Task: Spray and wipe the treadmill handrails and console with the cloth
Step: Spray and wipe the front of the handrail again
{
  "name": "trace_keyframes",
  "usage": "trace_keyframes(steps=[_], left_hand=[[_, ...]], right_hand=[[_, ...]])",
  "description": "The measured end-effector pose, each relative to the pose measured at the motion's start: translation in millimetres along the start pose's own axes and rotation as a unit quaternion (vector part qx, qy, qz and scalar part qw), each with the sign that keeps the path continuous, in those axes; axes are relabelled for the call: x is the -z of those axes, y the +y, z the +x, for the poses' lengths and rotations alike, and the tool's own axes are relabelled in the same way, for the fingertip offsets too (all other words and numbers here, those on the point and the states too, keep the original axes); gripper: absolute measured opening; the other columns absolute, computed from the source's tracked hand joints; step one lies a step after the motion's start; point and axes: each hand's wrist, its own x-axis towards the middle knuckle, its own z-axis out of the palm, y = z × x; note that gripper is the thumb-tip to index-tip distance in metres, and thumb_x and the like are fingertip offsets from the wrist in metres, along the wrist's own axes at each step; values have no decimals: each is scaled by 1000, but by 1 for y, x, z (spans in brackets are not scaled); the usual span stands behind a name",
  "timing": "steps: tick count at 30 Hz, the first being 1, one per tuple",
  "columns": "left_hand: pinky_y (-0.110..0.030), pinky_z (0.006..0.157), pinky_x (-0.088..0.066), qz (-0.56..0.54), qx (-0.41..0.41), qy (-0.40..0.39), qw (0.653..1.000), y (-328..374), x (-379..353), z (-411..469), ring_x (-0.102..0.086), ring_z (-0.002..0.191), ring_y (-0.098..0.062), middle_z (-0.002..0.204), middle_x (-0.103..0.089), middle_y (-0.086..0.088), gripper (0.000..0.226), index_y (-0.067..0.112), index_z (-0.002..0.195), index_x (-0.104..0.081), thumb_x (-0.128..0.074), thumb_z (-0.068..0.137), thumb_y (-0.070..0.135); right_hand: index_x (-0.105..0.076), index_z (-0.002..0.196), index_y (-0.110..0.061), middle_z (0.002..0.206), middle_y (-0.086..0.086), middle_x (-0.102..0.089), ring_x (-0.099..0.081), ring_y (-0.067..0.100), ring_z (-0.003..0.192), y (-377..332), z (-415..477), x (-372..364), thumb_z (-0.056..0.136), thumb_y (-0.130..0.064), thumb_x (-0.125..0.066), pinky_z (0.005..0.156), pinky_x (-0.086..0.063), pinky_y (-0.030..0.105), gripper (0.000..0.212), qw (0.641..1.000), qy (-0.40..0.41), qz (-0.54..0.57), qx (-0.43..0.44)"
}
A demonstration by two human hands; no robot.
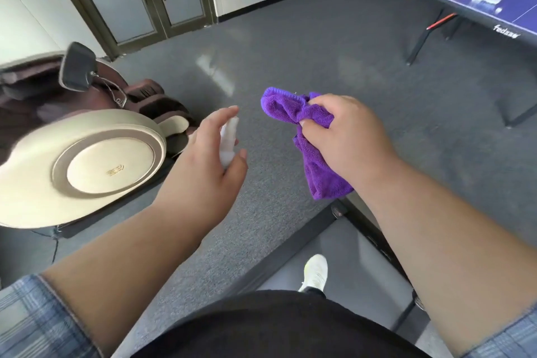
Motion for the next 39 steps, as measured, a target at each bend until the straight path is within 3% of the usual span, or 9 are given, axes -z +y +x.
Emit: trace_keyframes(steps=[4,13,16,19,23,30,33,36,39], left_hand=[[-17,73,-39,-10,14,18,1000,-4,-42,53,-57,91,-1,103,-56,17,53,43,137,-28,-56,94,30],[-13,68,-40,-23,81,72,994,16,-118,180,-57,86,3,98,-54,25,54,46,136,-27,-56,92,32],[-20,69,-42,-19,88,89,992,21,-124,209,-57,85,-5,97,-55,25,54,48,134,-26,-56,92,32],[-16,66,-39,-1,91,91,992,18,-127,234,-57,82,2,91,-52,33,53,49,134,-26,-55,92,34],[-33,66,-49,5,77,90,993,3,-126,270,-57,77,-5,100,-60,14,51,49,134,-28,-54,93,33],[-29,67,-48,-27,43,114,992,-62,-124,358,-59,73,1,99,-60,16,53,49,134,-28,-54,90,36],[-28,62,-47,-14,7,114,993,-106,-120,394,-58,70,4,99,-60,19,53,61,127,-26,-53,88,37],[-30,77,-49,1,-33,135,990,-171,-117,443,-59,90,2,106,-60,22,52,65,123,-24,-53,87,41],[-28,79,-48,-7,-18,170,985,-221,-95,489,-58,86,1,106,-60,19,51,59,126,-26,-53,87,39]], right_hand=[[-71,110,-31,107,-5,-67,-61,16,96,42,55,-7,87,-37,-64,76,-44,27,25,1000,-9,-5,8],[-69,108,-36,113,-10,-65,-61,14,100,105,208,2,85,-40,-64,88,-49,32,23,995,-80,11,55],[-69,106,-37,110,-10,-65,-62,15,97,112,239,2,85,-41,-64,86,-51,34,23,994,-87,16,70],[-70,106,-36,109,-9,-65,-62,15,97,114,263,-4,85,-38,-65,85,-49,31,22,992,-94,19,86],[-70,105,-36,105,-9,-64,-60,15,95,113,299,-19,86,-38,-65,83,-49,32,20,991,-94,22,94],[-68,103,-37,101,-13,-63,-59,11,91,99,378,-71,85,-39,-62,82,-51,34,19,991,-68,25,114],[-67,104,-39,100,-16,-60,-58,8,92,93,417,-110,86,-40,-61,81,-50,32,19,990,-39,34,129],[-67,107,-40,101,-16,-60,-57,7,92,85,460,-179,87,-39,-62,78,-46,29,21,989,-12,41,144],[-68,109,-38,107,-16,-62,-56,6,94,63,506,-238,88,-38,-64,79,-43,26,22,984,-9,68,164]])
